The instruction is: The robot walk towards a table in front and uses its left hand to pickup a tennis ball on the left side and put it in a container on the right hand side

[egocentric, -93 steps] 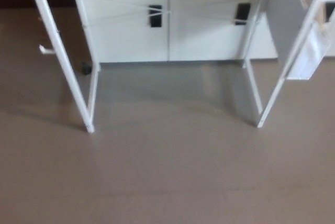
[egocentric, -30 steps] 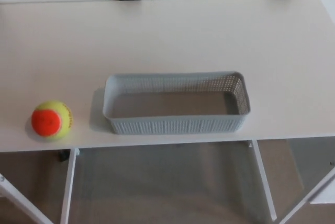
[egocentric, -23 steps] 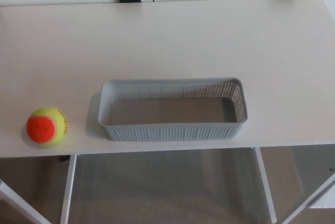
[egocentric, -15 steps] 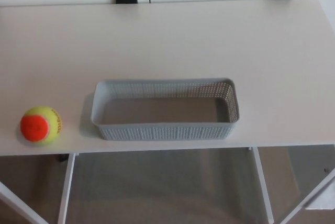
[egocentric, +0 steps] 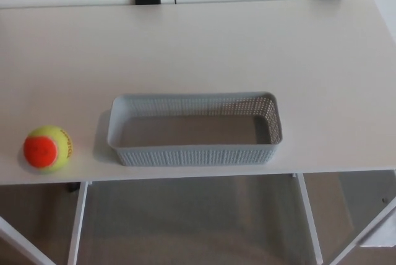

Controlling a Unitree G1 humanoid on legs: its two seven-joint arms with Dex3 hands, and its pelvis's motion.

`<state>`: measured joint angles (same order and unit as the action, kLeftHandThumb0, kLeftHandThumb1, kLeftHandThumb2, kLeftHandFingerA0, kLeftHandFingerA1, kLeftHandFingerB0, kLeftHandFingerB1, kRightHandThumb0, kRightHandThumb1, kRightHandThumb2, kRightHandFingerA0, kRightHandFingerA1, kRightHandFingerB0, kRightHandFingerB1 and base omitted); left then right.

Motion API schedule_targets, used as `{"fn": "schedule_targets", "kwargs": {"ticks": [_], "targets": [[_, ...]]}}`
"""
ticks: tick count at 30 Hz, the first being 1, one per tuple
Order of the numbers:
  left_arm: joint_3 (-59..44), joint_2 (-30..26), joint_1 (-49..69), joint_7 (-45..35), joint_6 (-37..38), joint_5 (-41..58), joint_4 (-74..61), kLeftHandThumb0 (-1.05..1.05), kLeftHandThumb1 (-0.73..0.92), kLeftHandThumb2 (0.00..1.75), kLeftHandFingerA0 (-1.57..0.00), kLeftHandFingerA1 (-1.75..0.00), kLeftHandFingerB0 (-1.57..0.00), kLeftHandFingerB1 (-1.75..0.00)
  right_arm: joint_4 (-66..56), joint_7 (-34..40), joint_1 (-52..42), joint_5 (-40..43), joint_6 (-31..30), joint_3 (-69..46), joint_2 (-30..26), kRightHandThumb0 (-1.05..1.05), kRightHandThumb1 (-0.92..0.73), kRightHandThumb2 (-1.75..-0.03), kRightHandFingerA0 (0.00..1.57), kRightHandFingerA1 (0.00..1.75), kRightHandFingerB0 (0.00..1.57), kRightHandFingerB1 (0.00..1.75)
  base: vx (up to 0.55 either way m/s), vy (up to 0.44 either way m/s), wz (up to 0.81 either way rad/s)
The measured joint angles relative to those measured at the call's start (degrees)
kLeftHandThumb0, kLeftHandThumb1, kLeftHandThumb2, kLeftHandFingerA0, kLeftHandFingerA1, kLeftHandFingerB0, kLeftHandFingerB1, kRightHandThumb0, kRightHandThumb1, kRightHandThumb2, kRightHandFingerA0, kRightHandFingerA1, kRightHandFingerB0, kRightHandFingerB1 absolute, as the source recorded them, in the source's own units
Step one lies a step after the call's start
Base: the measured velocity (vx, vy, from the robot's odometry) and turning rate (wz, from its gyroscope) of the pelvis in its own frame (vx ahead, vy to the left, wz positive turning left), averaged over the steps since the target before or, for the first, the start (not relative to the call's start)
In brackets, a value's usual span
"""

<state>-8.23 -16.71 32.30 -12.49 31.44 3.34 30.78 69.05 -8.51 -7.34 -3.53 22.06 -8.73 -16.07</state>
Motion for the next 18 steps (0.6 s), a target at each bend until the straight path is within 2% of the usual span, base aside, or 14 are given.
{"fn": "schedule_targets", "kwargs": {"ticks": [1,2,3,9,10,11,12,17,18], "targets": [[0.1,0.1,1.0,-0.2,0.1,0.2,-2.2,-0.37,0.58,0.65,-0.18,-0.33,-0.13,-0.31,0.0,0.0,0.0,0.0,0.0,0.0,0.0,-0.43,-0.48,-0.74,0.49,0.53,0.33,0.45,0.00,0.000,0.00],[0.2,0.2,2.0,-0.3,0.2,0.4,-4.6,-0.38,0.56,0.64,-0.19,-0.33,-0.11,-0.31,0.0,0.0,0.1,-0.1,0.0,0.0,0.0,-0.35,-0.60,-0.59,0.54,0.44,0.37,0.36,0.00,0.000,0.00],[0.3,0.4,2.9,-0.3,0.3,0.5,-6.9,-0.21,0.57,1.00,-0.01,-0.48,-0.01,-0.48,0.0,0.0,0.2,-0.1,0.0,0.0,0.0,-0.35,-0.60,-0.58,0.55,0.45,0.37,0.36,0.00,0.000,0.00],[0.1,0.9,5.7,-0.3,0.7,1.5,-22.6,-0.21,0.51,0.96,0.00,-0.49,0.00,-0.49,0.0,0.0,0.8,-0.4,0.0,0.0,0.1,-0.34,-0.59,-0.57,0.54,0.44,0.37,0.36,0.00,0.000,0.00],[-0.1,1.0,5.6,-0.3,0.7,1.5,-24.4,-0.36,0.49,0.66,-0.07,-0.35,-0.07,-0.18,0.0,0.0,0.8,-0.4,0.0,0.0,0.1,-0.33,-0.58,-0.57,0.54,0.43,0.38,0.36,0.00,0.000,0.00],[-0.3,1.0,5.4,-0.3,0.7,1.6,-26.1,-0.36,0.49,0.66,-0.07,-0.35,-0.07,-0.18,0.0,0.0,0.9,-0.4,0.0,0.0,0.1,-0.33,-0.58,-0.57,0.54,0.43,0.38,0.36,0.00,0.000,0.00],[-0.6,1.0,4.8,-0.2,0.7,1.6,-28.8,-0.37,0.49,0.71,-0.05,-0.37,0.00,-0.19,0.0,0.0,1.0,-0.4,0.0,0.0,0.1,-0.33,-0.59,-0.58,0.54,0.42,0.38,0.35,0.00,0.000,0.00],[-3.3,0.5,-0.9,0.2,0.2,1.7,-41.4,-0.40,0.49,0.63,-0.08,-0.33,-0.05,-0.18,-0.1,0.0,1.4,-0.4,-0.1,-0.2,0.1,-0.34,-0.59,-0.57,0.55,0.44,0.38,0.36,0.00,0.000,0.00],[-4.0,0.4,-2.9,0.4,-0.1,1.8,-43.1,-0.40,0.33,0.74,0.00,-0.41,0.00,-0.29,-0.1,-0.1,1.5,-0.4,-0.1,-0.2,0.1,-0.34,-0.60,-0.58,0.56,0.44,0.39,0.36,0.00,0.000,0.00]]}}
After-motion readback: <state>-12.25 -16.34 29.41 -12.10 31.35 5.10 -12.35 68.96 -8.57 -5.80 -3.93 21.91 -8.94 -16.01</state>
